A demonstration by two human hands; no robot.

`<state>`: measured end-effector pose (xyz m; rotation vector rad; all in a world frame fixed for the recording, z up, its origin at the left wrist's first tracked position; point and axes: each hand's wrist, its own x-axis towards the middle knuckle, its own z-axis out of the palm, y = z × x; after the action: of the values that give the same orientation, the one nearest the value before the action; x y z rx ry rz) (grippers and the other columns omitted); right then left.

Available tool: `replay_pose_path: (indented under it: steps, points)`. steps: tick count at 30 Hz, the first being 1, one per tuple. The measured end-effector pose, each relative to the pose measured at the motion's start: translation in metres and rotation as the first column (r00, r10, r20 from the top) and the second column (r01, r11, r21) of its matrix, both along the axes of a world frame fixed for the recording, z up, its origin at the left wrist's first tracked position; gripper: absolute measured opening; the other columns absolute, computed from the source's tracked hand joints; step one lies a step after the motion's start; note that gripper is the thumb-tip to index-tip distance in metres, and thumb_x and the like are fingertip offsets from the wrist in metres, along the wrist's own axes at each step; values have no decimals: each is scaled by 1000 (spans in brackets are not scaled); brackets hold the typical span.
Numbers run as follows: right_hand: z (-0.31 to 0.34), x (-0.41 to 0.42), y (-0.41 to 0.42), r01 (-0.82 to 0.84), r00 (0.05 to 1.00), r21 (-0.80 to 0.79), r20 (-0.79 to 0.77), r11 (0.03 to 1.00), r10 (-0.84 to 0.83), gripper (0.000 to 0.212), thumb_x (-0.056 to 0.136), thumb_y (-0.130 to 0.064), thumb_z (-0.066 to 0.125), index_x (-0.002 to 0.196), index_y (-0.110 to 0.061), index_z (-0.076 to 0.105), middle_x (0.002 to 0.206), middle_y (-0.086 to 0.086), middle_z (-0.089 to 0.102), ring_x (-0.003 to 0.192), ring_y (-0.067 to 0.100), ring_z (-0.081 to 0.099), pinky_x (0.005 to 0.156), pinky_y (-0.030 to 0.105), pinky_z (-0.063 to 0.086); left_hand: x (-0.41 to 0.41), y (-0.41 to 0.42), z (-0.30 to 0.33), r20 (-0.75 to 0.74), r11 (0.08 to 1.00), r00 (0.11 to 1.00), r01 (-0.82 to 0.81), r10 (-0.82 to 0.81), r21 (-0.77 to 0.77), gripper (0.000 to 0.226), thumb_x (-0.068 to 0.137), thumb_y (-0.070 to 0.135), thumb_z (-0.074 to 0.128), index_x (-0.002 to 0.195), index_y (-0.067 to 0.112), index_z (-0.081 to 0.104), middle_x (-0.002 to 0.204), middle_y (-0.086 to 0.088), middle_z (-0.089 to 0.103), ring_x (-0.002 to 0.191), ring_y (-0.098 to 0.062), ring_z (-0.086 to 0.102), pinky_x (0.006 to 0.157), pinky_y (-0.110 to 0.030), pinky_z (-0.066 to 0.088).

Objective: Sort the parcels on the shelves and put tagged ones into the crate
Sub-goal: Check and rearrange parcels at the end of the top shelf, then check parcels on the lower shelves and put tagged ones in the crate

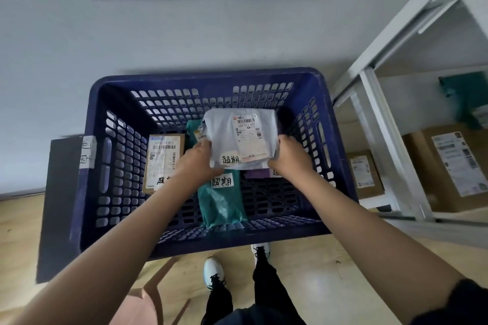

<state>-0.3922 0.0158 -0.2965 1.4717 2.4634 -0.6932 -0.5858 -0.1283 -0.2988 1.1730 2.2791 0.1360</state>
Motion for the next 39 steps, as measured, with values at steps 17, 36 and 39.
replay_pose_path:
  steps: [17, 36, 39]
  points:
    - [138, 113, -111, -39, 980, 470, -156, 882, 126, 58, 94, -47, 58, 142, -16, 48, 131, 1, 59, 114, 21, 60, 78, 34, 55, 60, -89, 143, -343, 938, 932, 218, -118, 271, 69, 92, 68, 41, 145, 24, 42, 145, 3, 46, 129, -23, 47, 86, -40, 50]
    - [190, 431, -180, 118, 971, 533, -237, 838, 15, 42, 92, -46, 59, 129, -26, 59, 115, -10, 67, 103, 13, 63, 70, 27, 49, 401, -111, 178, -310, 821, 922, 356, -232, 446, 57, 91, 63, 45, 136, 27, 49, 133, 8, 56, 119, -18, 54, 80, -36, 54]
    - [189, 493, -180, 187, 968, 522, -244, 832, -64, 44, 91, -47, 60, 130, -28, 60, 121, -11, 66, 114, 13, 60, 77, 29, 51, 460, -102, 168, -290, 809, 914, 392, -285, 439, 57, 91, 61, 47, 138, 29, 47, 131, 8, 57, 116, -18, 56, 76, -34, 51]
